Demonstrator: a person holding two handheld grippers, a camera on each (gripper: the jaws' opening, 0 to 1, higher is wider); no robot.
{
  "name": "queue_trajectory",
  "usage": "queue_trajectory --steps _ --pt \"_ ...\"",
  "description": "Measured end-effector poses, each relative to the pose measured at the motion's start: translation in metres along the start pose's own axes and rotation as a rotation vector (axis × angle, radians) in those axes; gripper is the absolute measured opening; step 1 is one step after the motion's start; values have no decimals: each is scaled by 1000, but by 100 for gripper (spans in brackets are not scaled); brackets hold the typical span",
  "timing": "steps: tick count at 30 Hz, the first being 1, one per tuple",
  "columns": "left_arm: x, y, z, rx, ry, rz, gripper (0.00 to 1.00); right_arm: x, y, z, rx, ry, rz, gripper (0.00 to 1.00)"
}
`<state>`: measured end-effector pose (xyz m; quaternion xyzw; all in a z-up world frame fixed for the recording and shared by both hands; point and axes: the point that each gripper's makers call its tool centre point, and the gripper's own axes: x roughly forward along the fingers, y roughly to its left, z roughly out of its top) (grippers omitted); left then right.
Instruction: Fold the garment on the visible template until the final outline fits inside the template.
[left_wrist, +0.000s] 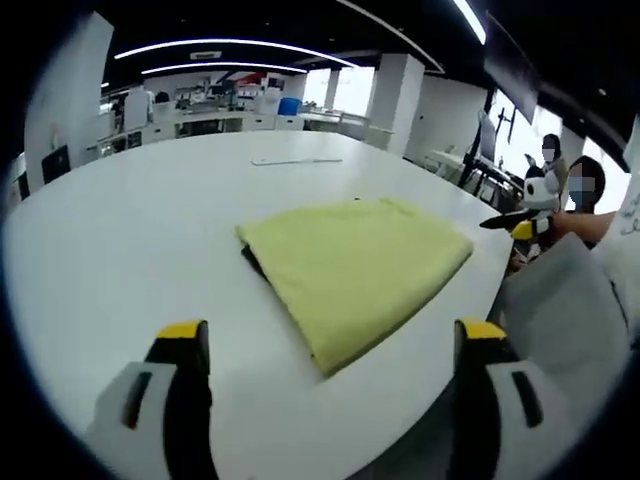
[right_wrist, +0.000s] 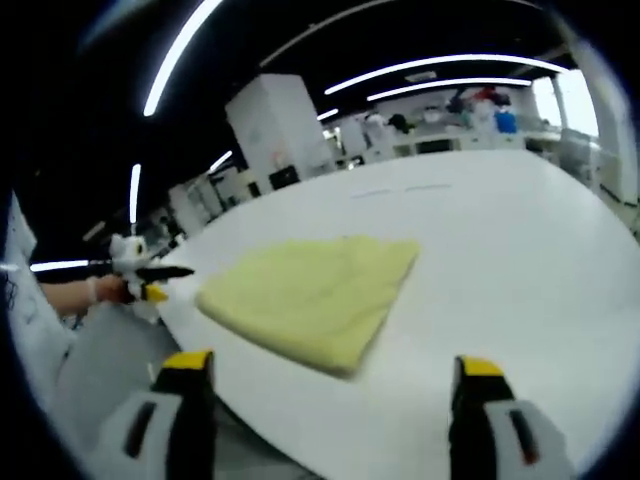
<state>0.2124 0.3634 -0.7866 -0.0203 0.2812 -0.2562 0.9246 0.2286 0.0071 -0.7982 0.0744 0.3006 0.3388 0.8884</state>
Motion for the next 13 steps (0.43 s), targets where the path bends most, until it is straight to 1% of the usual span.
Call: queue_trajectory --steps 3,5,9,11,12,13 --pt "-1 2 1 -12 -6 11 99 1 -4 1 20 -18 -10 100" --pt "-1 2 2 -21 -13 10 99 1 -3 1 37 -25 -8 100" --pt "1 -1 -4 -17 23 2 99 3 -3 -3 33 -14 -9 100" --pt "1 -3 -5 -3 27 -7 98 3 -2 -3 41 -21 -7 100" --pt "1 -3 -4 -5 29 -9 98 3 -2 -3 46 -24 -7 98" --pt "1 -4 -5 -10 31 -14 98 3 -2 -3 46 -23 -7 93"
